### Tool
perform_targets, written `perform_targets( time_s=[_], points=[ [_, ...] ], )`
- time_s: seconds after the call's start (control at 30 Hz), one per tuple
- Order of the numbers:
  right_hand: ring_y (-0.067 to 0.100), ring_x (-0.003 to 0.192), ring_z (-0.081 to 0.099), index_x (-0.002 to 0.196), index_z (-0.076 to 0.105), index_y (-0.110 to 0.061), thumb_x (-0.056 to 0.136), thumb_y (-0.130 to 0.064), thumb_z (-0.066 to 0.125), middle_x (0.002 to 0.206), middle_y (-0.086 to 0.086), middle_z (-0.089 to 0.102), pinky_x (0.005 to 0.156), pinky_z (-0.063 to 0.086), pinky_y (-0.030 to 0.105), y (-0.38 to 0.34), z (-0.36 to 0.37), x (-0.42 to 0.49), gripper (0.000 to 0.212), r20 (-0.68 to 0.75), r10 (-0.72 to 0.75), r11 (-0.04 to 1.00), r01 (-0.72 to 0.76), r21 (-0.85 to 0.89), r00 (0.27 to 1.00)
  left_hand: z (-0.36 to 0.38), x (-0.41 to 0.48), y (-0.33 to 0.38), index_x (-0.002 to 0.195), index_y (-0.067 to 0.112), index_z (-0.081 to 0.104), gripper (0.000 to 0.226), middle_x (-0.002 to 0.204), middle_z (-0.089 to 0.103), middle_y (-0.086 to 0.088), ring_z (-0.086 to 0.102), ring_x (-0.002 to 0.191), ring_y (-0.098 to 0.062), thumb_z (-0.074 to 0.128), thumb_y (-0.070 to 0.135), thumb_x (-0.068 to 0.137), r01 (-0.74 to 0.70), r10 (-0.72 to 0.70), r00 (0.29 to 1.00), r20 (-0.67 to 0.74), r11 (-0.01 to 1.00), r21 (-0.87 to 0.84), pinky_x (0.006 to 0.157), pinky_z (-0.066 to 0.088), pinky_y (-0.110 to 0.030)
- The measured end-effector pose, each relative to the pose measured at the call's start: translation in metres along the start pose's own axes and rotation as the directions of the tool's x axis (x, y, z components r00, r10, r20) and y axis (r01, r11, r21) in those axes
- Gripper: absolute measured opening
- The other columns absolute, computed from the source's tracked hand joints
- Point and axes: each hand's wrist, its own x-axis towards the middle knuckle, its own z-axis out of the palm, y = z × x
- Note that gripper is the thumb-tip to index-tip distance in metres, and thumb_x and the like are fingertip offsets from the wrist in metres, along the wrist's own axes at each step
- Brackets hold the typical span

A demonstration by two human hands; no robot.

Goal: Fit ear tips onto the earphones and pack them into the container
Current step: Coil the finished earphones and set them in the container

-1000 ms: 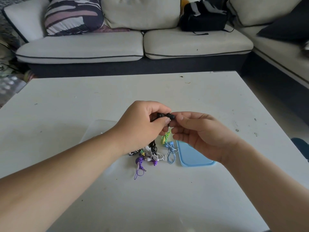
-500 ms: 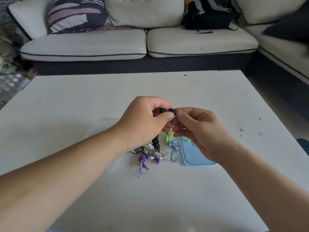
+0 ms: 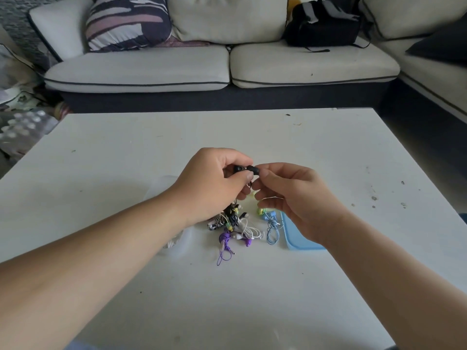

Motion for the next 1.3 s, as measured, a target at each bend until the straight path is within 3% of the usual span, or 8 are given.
perform_targets(
  time_s=[0.17, 0.3, 0.5, 0.67, 0.8, 1.03, 1.2, 1.3],
  points=[
    [0.022, 0.07, 0.065, 0.1, 0.074, -0.001, 0.097, -0.019, 0.07, 0.082, 0.013, 0.074, 0.065, 0.057, 0.033, 0.007, 0.034, 0.006, 0.018, -0.035, 0.043, 0.991, -0.048, -0.127, 0.998, -0.037, -0.005, -0.016, 0.114, 0.014, 0.075, 0.021, 0.083, 0.078, -0.002, 0.076, 0.067, -0.009, 0.071, 0.008, 0.095, 0.026, -0.018, 0.995, -0.099, 0.996, 0.084, 0.069, 0.06, -0.02],
    [0.019, 0.064, 0.064, 0.094, 0.076, -0.005, 0.096, -0.017, 0.07, 0.076, 0.008, 0.074, 0.062, 0.057, 0.03, 0.02, 0.068, 0.013, 0.013, -0.029, 0.063, 0.977, -0.067, -0.202, 0.998, -0.075, -0.007, -0.038, 0.111, 0.012, 0.076, 0.018, 0.085, 0.077, -0.005, 0.077, 0.07, -0.014, 0.07, 0.006, 0.095, 0.083, -0.059, 0.974, -0.217, 0.991, 0.104, 0.075, 0.063, -0.032],
    [0.018, 0.063, 0.065, 0.092, 0.076, -0.004, 0.097, -0.016, 0.068, 0.083, 0.014, 0.077, 0.068, 0.059, 0.038, 0.043, 0.103, 0.014, 0.016, 0.026, 0.112, 0.955, -0.1, -0.279, 0.993, -0.093, 0.003, -0.081, 0.099, 0.023, 0.075, 0.015, 0.091, 0.075, 0.0, 0.076, 0.077, -0.02, 0.071, 0.011, 0.092, 0.165, -0.104, 0.958, -0.266, 0.961, 0.221, 0.075, 0.059, -0.03],
    [0.017, 0.061, 0.065, 0.089, 0.077, -0.006, 0.096, -0.017, 0.068, 0.08, 0.01, 0.077, 0.064, 0.058, 0.033, 0.05, 0.101, 0.017, 0.016, -0.005, 0.132, 0.929, -0.125, -0.349, 0.991, -0.074, 0.015, -0.109, 0.113, 0.021, 0.073, 0.022, 0.107, 0.068, -0.001, 0.061, 0.084, -0.021, 0.067, 0.015, 0.093, 0.213, -0.16, 0.976, -0.148, 0.842, 0.496, 0.069, 0.043, -0.022],
    [0.012, 0.054, 0.063, 0.087, 0.077, -0.007, 0.097, -0.016, 0.066, 0.073, 0.004, 0.075, 0.043, 0.046, 0.018, 0.047, 0.097, 0.017, 0.016, -0.032, 0.151, 0.915, -0.152, -0.372, 0.988, -0.067, 0.023, -0.118, 0.131, 0.021, 0.064, 0.04, 0.135, 0.063, -0.003, 0.06, 0.121, -0.023, 0.069, 0.018, 0.091, 0.211, -0.206, 0.976, -0.071, 0.812, 0.545, 0.097, 0.046, -0.028],
    [0.019, 0.063, 0.066, 0.084, 0.077, -0.007, 0.096, -0.013, 0.066, 0.073, 0.004, 0.075, 0.07, 0.062, 0.038, 0.043, 0.088, 0.018, 0.018, -0.034, 0.134, 0.924, -0.137, -0.357, 0.99, -0.082, 0.02, -0.113, 0.122, 0.025, 0.067, 0.04, 0.122, 0.066, 0.005, 0.062, 0.112, -0.021, 0.077, 0.029, 0.083, 0.154, -0.119, 0.988, -0.097, 0.756, 0.637, 0.096, 0.052, -0.036],
    [0.019, 0.064, 0.067, 0.085, 0.076, -0.005, 0.095, -0.015, 0.067, 0.076, 0.007, 0.075, 0.062, 0.058, 0.032, 0.041, 0.08, 0.016, 0.017, -0.063, 0.139, 0.908, -0.152, -0.39, 0.988, -0.078, 0.004, -0.111, 0.113, 0.034, 0.07, 0.038, 0.113, 0.062, 0.008, 0.062, 0.101, -0.021, 0.081, 0.028, 0.077, 0.013, -0.303, 0.931, 0.204, 0.585, 0.811, 0.085, 0.055, -0.035],
    [0.019, 0.062, 0.065, 0.085, 0.076, -0.005, 0.093, -0.016, 0.067, 0.077, 0.01, 0.075, 0.061, 0.054, 0.034, 0.041, 0.074, 0.014, 0.017, -0.087, 0.148, 0.897, -0.171, -0.409, 0.985, -0.074, 0.001, -0.116, 0.121, 0.036, 0.065, 0.047, 0.122, 0.054, 0.007, 0.059, 0.111, -0.023, 0.076, 0.017, 0.08, -0.021, -0.308, 0.929, 0.208, 0.514, 0.857, 0.088, 0.053, -0.037]
  ],
)
